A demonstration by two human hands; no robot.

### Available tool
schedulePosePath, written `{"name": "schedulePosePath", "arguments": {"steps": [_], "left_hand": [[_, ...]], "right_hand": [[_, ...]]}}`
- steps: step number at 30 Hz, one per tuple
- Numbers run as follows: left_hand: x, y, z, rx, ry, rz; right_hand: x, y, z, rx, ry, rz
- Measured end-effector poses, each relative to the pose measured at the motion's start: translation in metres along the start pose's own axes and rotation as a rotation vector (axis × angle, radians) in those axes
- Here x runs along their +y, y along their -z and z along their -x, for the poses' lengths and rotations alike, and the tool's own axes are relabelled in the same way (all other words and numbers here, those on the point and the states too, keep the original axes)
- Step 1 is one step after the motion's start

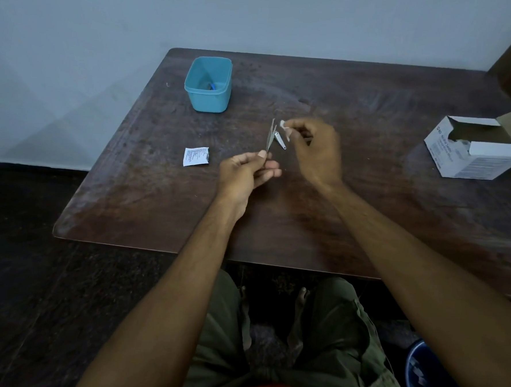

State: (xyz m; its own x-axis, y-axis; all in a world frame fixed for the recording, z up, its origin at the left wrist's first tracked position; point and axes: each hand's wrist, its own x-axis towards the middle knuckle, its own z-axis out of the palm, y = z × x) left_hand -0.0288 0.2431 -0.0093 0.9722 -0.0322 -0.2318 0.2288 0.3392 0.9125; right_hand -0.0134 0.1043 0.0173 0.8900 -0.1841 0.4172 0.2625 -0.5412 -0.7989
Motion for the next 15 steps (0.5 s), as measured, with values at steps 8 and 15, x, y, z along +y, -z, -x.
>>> {"name": "schedulePosePath", "arguments": {"steps": [8,15], "left_hand": [[0.003,0.006,-0.003,-0.045,0.062,0.065],[0.002,0.003,-0.001,-0.041,0.048,-0.014]], "right_hand": [[-0.007,-0.013,0.017,-0.204,0.213,0.154],[-0.007,-0.005,0.000,-0.124,0.148,0.180]]}}
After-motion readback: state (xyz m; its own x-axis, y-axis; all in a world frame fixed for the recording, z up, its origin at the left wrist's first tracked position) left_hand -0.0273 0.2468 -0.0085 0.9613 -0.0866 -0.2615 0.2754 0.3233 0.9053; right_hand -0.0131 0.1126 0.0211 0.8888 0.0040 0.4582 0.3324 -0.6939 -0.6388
